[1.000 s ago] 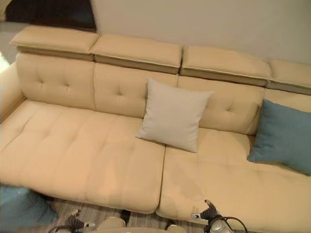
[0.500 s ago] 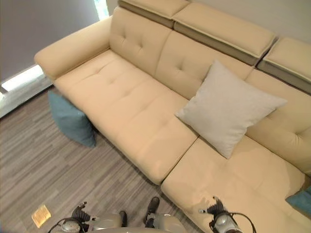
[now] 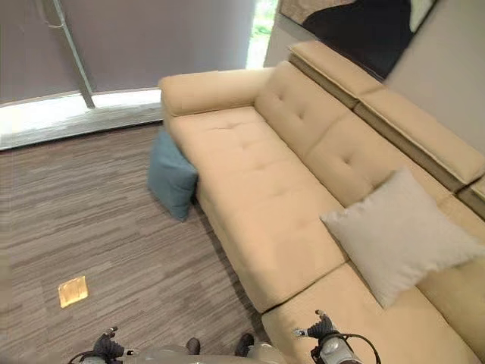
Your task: Pick up all the scattered cushions and arrange them neatly on the sofa.
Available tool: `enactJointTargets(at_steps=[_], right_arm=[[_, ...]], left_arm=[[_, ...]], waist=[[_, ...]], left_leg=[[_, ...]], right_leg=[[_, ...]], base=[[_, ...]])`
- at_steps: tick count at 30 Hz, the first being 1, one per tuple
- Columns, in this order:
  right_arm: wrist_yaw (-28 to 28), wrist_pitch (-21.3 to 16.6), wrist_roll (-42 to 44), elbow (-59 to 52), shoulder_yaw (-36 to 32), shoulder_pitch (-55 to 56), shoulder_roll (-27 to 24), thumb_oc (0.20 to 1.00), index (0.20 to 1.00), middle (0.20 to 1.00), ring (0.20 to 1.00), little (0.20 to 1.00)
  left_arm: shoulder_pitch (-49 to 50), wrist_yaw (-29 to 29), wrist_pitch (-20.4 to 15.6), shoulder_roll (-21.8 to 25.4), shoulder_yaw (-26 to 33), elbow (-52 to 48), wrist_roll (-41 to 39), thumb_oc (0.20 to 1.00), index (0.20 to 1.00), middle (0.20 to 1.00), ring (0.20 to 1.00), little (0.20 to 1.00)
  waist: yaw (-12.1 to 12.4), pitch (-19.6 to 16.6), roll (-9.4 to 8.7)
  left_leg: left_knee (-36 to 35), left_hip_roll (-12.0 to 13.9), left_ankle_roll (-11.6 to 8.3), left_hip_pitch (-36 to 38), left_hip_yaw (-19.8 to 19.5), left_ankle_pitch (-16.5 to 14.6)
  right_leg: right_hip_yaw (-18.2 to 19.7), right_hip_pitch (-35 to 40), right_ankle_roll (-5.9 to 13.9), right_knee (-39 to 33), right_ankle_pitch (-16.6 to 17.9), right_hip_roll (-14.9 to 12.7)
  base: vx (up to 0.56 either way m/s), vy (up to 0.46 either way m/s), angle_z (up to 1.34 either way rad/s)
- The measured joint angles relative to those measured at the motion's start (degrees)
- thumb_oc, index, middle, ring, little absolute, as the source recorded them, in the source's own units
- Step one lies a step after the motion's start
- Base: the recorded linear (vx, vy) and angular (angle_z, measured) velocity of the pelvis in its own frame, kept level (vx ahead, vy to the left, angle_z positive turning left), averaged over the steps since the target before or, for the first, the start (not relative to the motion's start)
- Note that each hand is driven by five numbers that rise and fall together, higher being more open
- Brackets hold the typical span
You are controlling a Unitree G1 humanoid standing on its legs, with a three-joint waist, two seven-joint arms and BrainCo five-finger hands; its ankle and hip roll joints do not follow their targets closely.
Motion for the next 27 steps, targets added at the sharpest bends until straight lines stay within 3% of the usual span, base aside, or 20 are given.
enactJointTargets(at_steps=[1, 2, 3, 5, 6, 8, 9, 10, 12, 13, 14, 15, 16, 20, 21, 24, 25, 27], right_arm=[[0.0, 0.0, 0.0, 0.5, 0.4, -0.4, 0.1, 1.000, 1.000, 1.000, 1.000, 1.000], [0.1, 0.0, 0.0, 1.3, 0.6, -0.1, 0.1, 1.000, 1.000, 1.000, 1.000, 1.000], [0.1, 0.0, 0.0, 1.6, 0.3, -0.1, -0.1, 1.000, 1.000, 1.000, 1.000, 1.000], [0.1, -0.1, 0.0, 1.5, 0.3, -1.1, 0.0, 1.000, 1.000, 1.000, 1.000, 1.000], [0.1, -0.1, 0.0, 0.7, 0.2, -2.5, -0.1, 1.000, 1.000, 1.000, 1.000, 1.000], [0.1, -0.1, 0.0, 0.7, 0.1, -2.5, -0.2, 1.000, 1.000, 1.000, 1.000, 1.000], [0.0, -0.1, 0.1, 0.7, -0.2, -2.0, -0.2, 1.000, 1.000, 1.000, 1.000, 1.000], [0.1, -0.1, 0.1, 1.1, -0.3, -1.1, -0.3, 1.000, 1.000, 1.000, 1.000, 1.000], [0.0, -0.1, 0.2, 1.3, -0.8, -0.4, -0.4, 1.000, 1.000, 1.000, 1.000, 1.000], [0.0, 0.0, 0.2, 1.4, -0.9, -0.7, 0.0, 1.000, 1.000, 1.000, 1.000, 1.000], [0.0, 0.0, 0.2, 1.4, -0.8, -0.6, 0.1, 1.000, 1.000, 1.000, 1.000, 1.000], [0.0, 0.1, 0.2, 1.7, -0.9, -1.6, -0.1, 1.000, 1.000, 1.000, 1.000, 1.000], [-0.1, 0.0, 0.2, 1.8, -0.8, -1.6, 0.5, 1.000, 1.000, 1.000, 1.000, 1.000], [0.0, 0.3, 0.1, 2.3, -0.1, 0.0, 3.7, 1.000, 1.000, 1.000, 1.000, 1.000], [0.0, 0.3, 0.1, 2.2, -0.1, 0.4, 4.0, 1.000, 1.000, 1.000, 1.000, 1.000], [0.1, 0.4, 0.1, 2.0, 0.4, 0.4, 4.1, 1.000, 1.000, 1.000, 1.000, 1.000], [0.1, 0.6, 0.0, 2.1, 1.5, 0.3, 4.1, 1.000, 1.000, 1.000, 1.000, 1.000], [0.1, 0.5, 0.0, 2.0, 1.8, 0.6, 4.4, 1.000, 1.000, 1.000, 1.000, 1.000]], left_arm=[[-0.9, 0.3, -0.1, -0.5, -0.4, 0.9, 0.0, 1.000, 1.000, 1.000, 1.000, 1.000], [-1.8, 0.4, -0.3, -0.6, -0.7, 0.6, 0.0, 1.000, 1.000, 1.000, 1.000, 1.000], [-1.9, 0.4, -0.4, -1.1, -0.9, 0.0, 0.0, 1.000, 1.000, 1.000, 1.000, 1.000], [-1.6, 0.4, -0.4, -1.8, -0.7, 0.0, 0.0, 1.000, 1.000, 1.000, 1.000, 1.000], [-0.6, 0.4, -0.4, -2.1, -0.6, 0.1, 0.0, 1.000, 1.000, 1.000, 1.000, 1.000], [-0.5, 0.4, -0.4, -2.3, -0.5, 0.1, -0.1, 1.000, 1.000, 1.000, 1.000, 1.000], [-0.8, 0.4, -0.4, -2.6, 0.2, 0.0, -0.3, 1.000, 1.000, 1.000, 1.000, 1.000], [-1.9, 0.4, -0.3, -3.0, 0.2, 0.1, -0.4, 1.000, 1.000, 1.000, 1.000, 1.000], [-2.1, 0.4, 0.0, -2.9, 0.1, 0.1, -0.4, 1.000, 1.000, 1.000, 1.000, 1.000], [-2.2, 0.4, 0.0, -2.5, 0.1, 0.1, -0.5, 1.000, 1.000, 1.000, 1.000, 1.000], [-1.9, 0.4, 0.1, -2.3, 0.1, 0.1, -0.5, 1.000, 1.000, 1.000, 1.000, 1.000], [-0.4, 0.4, 0.3, -2.3, 0.0, 0.1, -0.5, 1.000, 1.000, 1.000, 1.000, 1.000], [-0.1, 0.4, 0.5, -1.9, 0.0, 0.3, -0.5, 1.000, 1.000, 1.000, 1.000, 1.000], [0.8, 0.4, 0.4, -0.1, 2.7, 0.1, -0.5, 1.000, 1.000, 1.000, 1.000, 1.000], [0.1, 0.4, 0.5, 0.4, 2.7, 0.1, -0.5, 1.000, 1.000, 1.000, 1.000, 1.000], [-1.6, 0.4, 0.8, 1.7, 2.6, -0.4, -0.5, 1.000, 1.000, 1.000, 1.000, 1.000], [-3.0, 0.4, 0.8, 2.8, 2.6, -0.7, -0.5, 1.000, 1.000, 1.000, 1.000, 1.000], [-3.1, 0.5, 0.7, 3.4, 2.4, -2.1, -0.5, 1.000, 1.000, 1.000, 1.000, 1.000]], waist=[[-0.9, 0.7, 1.12], [-1.2, 0.5, 0.51], [-0.3, 0.7, 0.96], [-0.1, 1.3, 2.04], [-0.1, 1.8, 1.72], [1.0, 2.5, 0.51], [1.1, 3.0, -0.58], [1.1, 3.7, -1.89], [-0.2, 3.9, -1.90], [-0.5, 3.8, -1.95], [0.2, 3.8, -2.20], [0.1, 3.7, -1.25], [0.0, 3.6, -1.67], [0.7, 1.4, -4.52], [1.1, 1.4, -4.33], [1.3, 1.4, -4.36], [1.3, 1.6, -4.23], [1.1, 1.7, -4.07]], left_leg=[[0.1, -0.3, -0.84, -0.1, -4.3, 0.2], [0.0, -1.2, -1.21, 0.0, -5.7, 0.3], [-0.2, -1.1, -1.99, 0.6, -6.4, 0.1], [-0.1, -0.5, -4.17, 1.0, -7.8, -0.7], [3.1, -0.7, -6.56, -0.6, -8.9, -1.2], [6.5, -1.3, -7.21, -2.7, -8.7, -1.4], [8.6, -2.1, -8.87, -4.3, -8.4, -0.4], [10.1, -3.1, -10.85, -6.2, -4.1, 0.5], [10.0, 0.3, -8.04, -7.8, 12.6, -1.9], [9.1, 1.7, -7.52, -8.0, 17.7, -2.2], [7.1, 2.3, -7.53, -7.8, 17.6, -2.2], [4.5, 3.9, -6.87, -5.5, 16.4, -1.4], [3.9, 3.6, -4.27, -4.9, 16.6, -0.7], [3.8, 2.3, -2.77, -2.6, 18.1, -3.2], [3.5, 2.2, -2.17, -2.1, 18.6, -3.6], [2.8, 2.0, -0.86, -1.0, 19.4, -3.3], [2.8, 1.7, -0.22, 0.0, 19.1, -3.6], [2.8, 1.5, 0.63, 0.7, 17.8, -4.2]], right_leg=[[0.0, 2.0, -1.06, -5.8, 3.3, 1.2], [-1.8, 3.8, -1.76, -10.1, 6.2, 0.4], [-3.1, 5.5, -4.21, -11.7, 7.8, 0.5], [-4.4, 9.3, -4.92, -16.9, 9.2, 1.2], [-6.5, 10.5, -5.01, -17.2, 8.9, 1.3], [-8.8, 11.4, -4.77, -17.2, 7.9, 1.1], [-10.7, 11.7, -4.26, -17.3, 7.3, 0.3], [-14.6, 12.2, -5.30, -17.4, 6.6, -1.1], [-20.2, 12.3, -8.07, -17.5, 5.2, -0.8], [-21.0, 11.8, -8.01, -17.5, 4.9, -0.6], [-20.6, 10.9, -7.87, -16.9, 4.9, -0.6], [-19.7, 10.3, -7.59, -15.9, 5.0, 0.4], [-19.1, 10.2, -6.59, -15.1, 4.8, 0.1], [-16.6, 9.6, -4.83, -10.9, 3.6, -1.5], [-15.6, 8.6, -3.79, -8.7, 2.8, -1.9], [-13.7, 2.7, -0.63, 5.5, 0.9, -4.9], [-12.9, -1.4, 2.16, 15.7, 1.5, -7.1], [-10.7, -3.0, 4.82, 21.5, 1.1, -7.5]], base=[[0.21, -0.146, 1.64], [0.13, -0.105, 1.22], [0.15, -0.112, 0.74], [0.14, -0.124, 0.58], [0.11, -0.121, 0.77], [0.05, -0.054, 0.84], [0.01, -0.002, 1.35], [0.04, 0.010, 1.46], [0.08, 0.021, 1.44], [0.10, 0.016, 1.00], [0.12, 0.017, 0.26], [0.20, 0.057, -0.18], [0.22, 0.079, -0.28], [0.18, 0.187, -0.22], [0.11, 0.197, -0.40], [0.11, 0.190, -0.07], [0.17, 0.193, 0.20], [0.24, 0.144, 0.30]])
